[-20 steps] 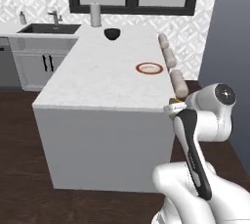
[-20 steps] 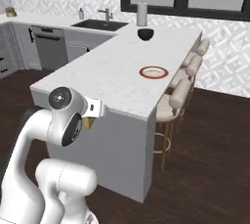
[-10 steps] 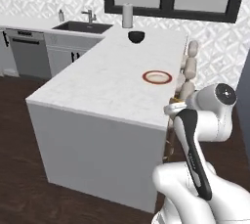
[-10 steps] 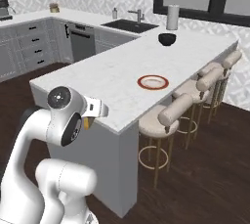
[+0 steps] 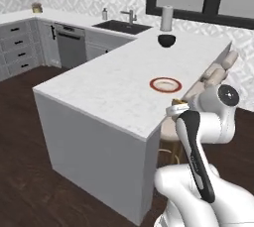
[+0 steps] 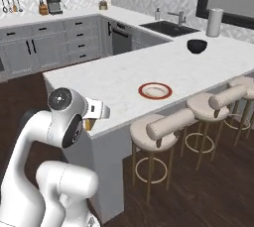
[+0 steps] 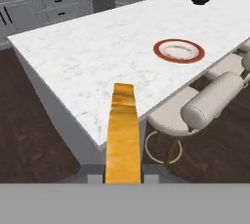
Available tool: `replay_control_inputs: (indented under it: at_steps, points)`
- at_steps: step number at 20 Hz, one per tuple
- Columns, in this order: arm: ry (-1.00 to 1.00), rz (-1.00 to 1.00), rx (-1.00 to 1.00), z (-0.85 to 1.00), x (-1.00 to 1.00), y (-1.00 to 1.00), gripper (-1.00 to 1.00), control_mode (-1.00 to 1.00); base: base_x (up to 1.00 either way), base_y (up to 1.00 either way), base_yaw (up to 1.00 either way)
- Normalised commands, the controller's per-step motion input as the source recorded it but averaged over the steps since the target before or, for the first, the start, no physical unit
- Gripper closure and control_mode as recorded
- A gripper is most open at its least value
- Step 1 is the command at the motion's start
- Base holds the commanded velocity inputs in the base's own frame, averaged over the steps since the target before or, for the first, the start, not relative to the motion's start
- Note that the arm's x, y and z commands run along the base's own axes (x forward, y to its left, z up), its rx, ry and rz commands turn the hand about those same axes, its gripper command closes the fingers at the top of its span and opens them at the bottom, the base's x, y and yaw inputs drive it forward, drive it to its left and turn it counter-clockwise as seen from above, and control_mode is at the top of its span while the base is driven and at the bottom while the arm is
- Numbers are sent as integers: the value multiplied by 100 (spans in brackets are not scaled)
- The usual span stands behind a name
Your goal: Start the toaster. Once the lever pops up, take the bread to the plate on the dining counter.
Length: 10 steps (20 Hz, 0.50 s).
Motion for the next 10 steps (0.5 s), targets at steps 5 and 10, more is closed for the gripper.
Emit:
replay_control_inputs:
  at_steps: [5, 10]
  points:
    - [0, 0, 0, 0, 0, 0, 100, 100, 0, -100, 51]
    - [0, 0, 0, 0, 0, 0, 100, 100, 0, -100, 49]
